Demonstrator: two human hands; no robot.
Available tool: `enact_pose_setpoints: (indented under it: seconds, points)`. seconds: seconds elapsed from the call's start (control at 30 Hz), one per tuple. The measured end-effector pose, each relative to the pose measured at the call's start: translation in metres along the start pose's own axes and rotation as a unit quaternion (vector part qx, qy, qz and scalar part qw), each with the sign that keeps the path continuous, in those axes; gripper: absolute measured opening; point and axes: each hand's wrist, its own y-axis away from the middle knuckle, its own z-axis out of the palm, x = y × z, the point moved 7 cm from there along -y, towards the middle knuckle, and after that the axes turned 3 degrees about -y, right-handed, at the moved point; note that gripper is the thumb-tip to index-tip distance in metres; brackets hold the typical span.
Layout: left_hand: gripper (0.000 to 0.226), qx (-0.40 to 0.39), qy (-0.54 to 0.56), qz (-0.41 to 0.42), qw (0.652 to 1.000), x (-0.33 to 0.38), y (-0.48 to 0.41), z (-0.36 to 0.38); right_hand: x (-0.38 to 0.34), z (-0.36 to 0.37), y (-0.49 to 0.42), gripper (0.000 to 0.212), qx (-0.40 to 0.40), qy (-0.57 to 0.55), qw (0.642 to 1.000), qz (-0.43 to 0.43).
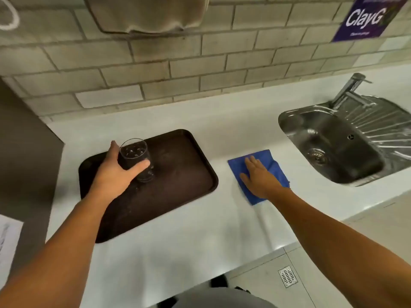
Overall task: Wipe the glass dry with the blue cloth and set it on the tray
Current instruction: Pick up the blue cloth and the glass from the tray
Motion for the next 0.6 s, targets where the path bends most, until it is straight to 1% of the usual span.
enact_pose_setpoints:
  seconds: [0.13,0.23,0.3,0.33,0.37,0.4,0.47,0.5,0.53,0.57,0.6]
  points:
    - [0.121,-0.004,0.04,-0.012,0.999,-0.005,-0.009,0.013,0.018,0.006,0.004,0.078,0.011,0.039,0.998,0.039]
    - [0.112,0.022,0.055,-0.023,0.998,-0.01,-0.016,0.017,0.018,0.012,0.001,0.066,0.026,0.053,0.998,0.03]
    - [0.108,0.028,0.071,-0.033,0.997,-0.012,-0.019,0.019,0.016,0.011,-0.002,0.057,0.034,0.102,0.994,0.024]
    - [0.106,0.028,0.08,-0.038,0.996,-0.014,-0.021,0.021,0.016,0.013,-0.003,0.056,0.028,0.147,0.988,0.022]
    - [0.105,0.027,0.092,-0.044,0.994,-0.016,-0.022,0.026,0.016,0.012,-0.002,0.057,0.025,0.17,0.985,0.03]
    - [0.102,0.025,0.102,-0.05,0.993,-0.018,-0.023,0.029,0.014,0.008,-0.002,0.059,0.029,0.165,0.985,0.04]
    - [0.09,0.026,0.119,-0.054,0.991,-0.021,-0.025,0.032,0.01,0.0,-0.002,0.053,0.031,0.089,0.991,0.099]
    - [0.083,0.025,0.123,-0.053,0.991,-0.022,-0.026,0.032,0.008,-0.008,-0.002,0.05,0.042,0.054,0.985,0.156]
    - [0.075,0.022,0.124,-0.051,0.991,-0.023,-0.027,0.032,0.011,-0.018,0.002,0.053,0.065,0.002,0.971,0.232]
    - [0.068,0.02,0.125,-0.049,0.991,-0.023,-0.027,0.031,0.013,-0.026,0.008,0.063,0.107,-0.078,0.946,0.296]
    - [0.063,0.017,0.128,-0.049,0.99,-0.024,-0.026,0.03,0.012,-0.031,0.013,0.068,0.152,-0.156,0.929,0.301]
